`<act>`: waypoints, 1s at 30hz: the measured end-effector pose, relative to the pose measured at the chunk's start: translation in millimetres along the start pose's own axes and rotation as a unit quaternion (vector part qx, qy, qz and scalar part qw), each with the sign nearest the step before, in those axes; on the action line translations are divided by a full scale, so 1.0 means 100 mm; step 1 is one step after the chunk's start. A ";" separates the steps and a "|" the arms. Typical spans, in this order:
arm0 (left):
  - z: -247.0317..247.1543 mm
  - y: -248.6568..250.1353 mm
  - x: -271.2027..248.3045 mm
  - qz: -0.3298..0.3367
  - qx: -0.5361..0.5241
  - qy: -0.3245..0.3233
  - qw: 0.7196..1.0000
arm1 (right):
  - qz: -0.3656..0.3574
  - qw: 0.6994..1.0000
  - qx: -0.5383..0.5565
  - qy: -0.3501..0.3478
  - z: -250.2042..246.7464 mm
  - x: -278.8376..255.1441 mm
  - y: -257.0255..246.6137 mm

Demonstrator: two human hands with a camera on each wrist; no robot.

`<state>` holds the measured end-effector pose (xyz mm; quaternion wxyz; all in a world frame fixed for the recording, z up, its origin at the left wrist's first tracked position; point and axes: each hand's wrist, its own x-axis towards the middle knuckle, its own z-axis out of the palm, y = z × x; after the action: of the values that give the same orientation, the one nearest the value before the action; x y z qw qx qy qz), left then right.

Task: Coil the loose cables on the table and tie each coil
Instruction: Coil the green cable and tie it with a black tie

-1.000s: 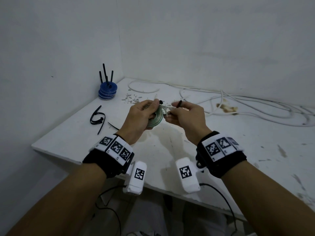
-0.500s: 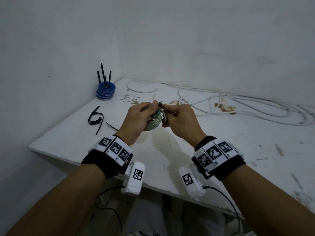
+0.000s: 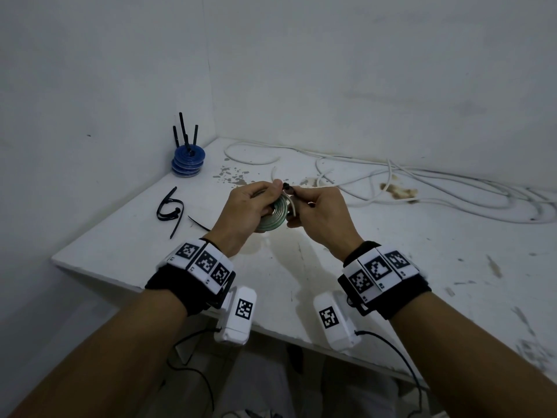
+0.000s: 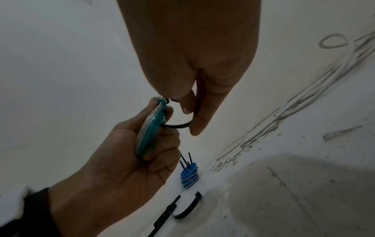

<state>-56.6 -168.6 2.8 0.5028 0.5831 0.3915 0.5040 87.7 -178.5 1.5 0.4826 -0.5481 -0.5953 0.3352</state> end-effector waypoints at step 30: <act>-0.05 0.03 0.04 -0.086 0.046 -0.035 0.995 | -0.100 0.990 -0.102 0.019 0.06 -0.04 0.12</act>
<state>-61.0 -164.4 6.6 0.5304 0.5871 0.4450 0.4195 85.8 -180.0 -11.9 0.4667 -0.5381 -0.6690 0.2124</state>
